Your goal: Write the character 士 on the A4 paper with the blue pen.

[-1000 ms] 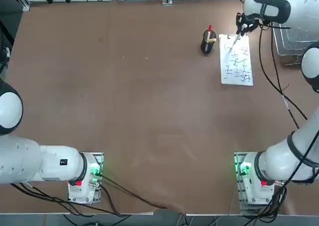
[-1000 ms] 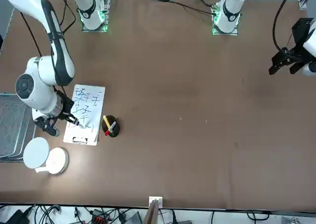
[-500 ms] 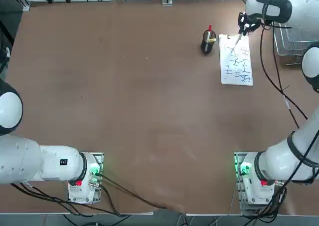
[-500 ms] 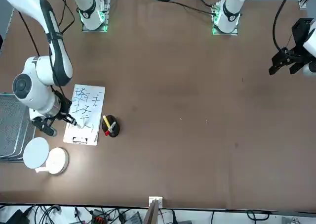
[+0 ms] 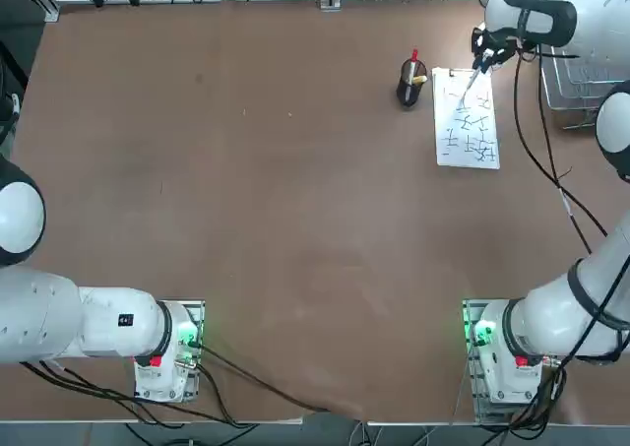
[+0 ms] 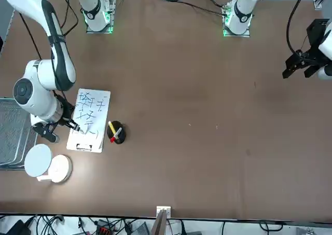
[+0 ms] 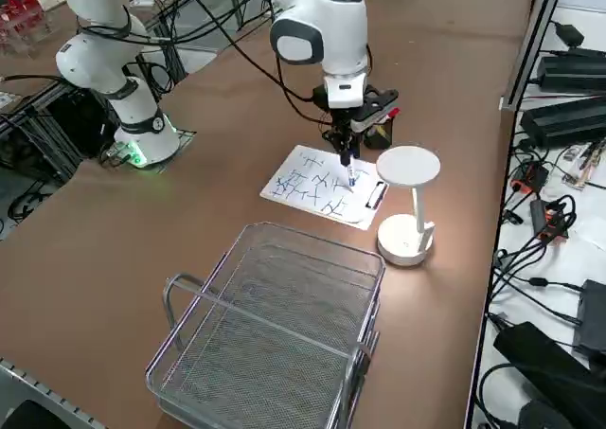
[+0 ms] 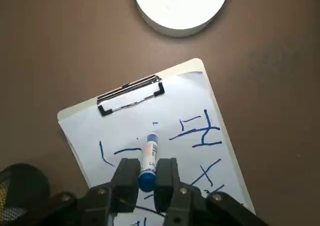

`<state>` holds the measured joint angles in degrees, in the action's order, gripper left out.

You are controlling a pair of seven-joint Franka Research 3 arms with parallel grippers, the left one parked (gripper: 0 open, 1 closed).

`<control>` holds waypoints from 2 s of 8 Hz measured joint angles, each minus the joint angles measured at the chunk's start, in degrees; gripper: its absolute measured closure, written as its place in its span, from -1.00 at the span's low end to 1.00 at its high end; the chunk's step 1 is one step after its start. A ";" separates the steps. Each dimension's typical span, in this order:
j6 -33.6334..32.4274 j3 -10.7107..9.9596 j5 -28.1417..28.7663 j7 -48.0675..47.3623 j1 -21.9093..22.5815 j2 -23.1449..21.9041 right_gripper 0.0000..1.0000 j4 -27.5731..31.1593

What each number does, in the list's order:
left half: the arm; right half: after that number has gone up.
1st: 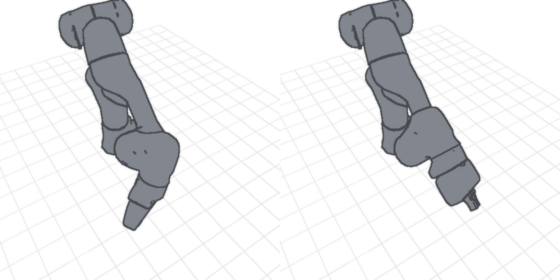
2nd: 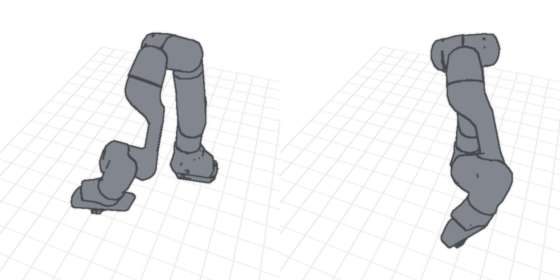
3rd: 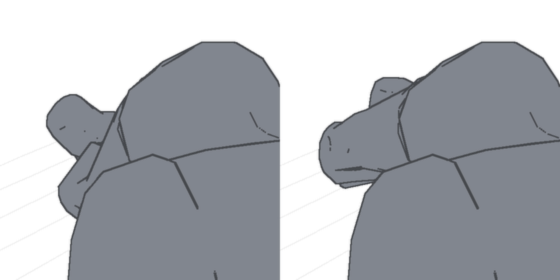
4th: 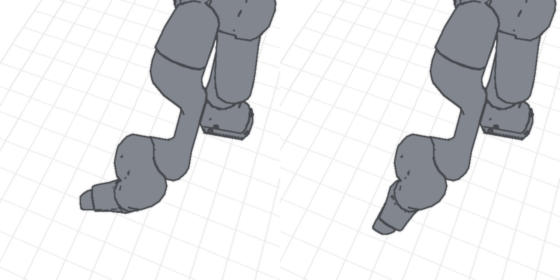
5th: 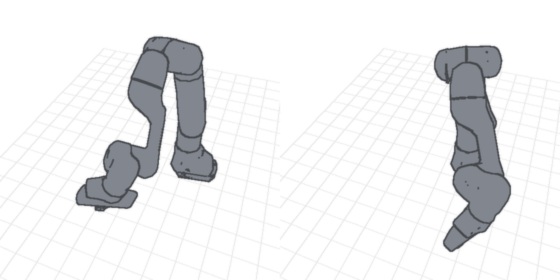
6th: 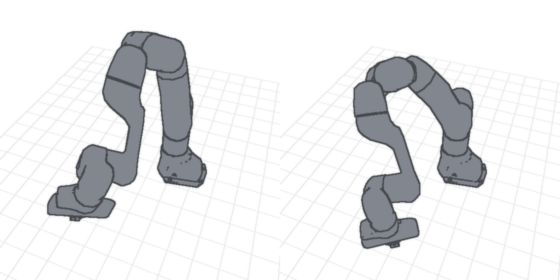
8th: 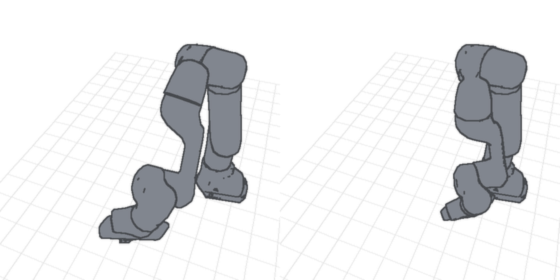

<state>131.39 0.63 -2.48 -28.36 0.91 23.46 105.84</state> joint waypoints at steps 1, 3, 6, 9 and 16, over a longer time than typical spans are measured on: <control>0.00 0.01 0.01 -0.48 0.00 0.01 0.61 0.00; 0.00 0.22 0.01 -2.20 0.06 0.02 0.61 0.00; 0.01 1.51 0.02 -4.75 0.14 0.07 0.61 0.00; 0.02 2.12 0.03 -5.26 0.22 0.10 0.61 0.01; 0.47 2.30 0.06 -7.12 0.22 0.21 0.61 0.00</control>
<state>131.86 2.93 -2.42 -35.48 1.13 23.67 105.84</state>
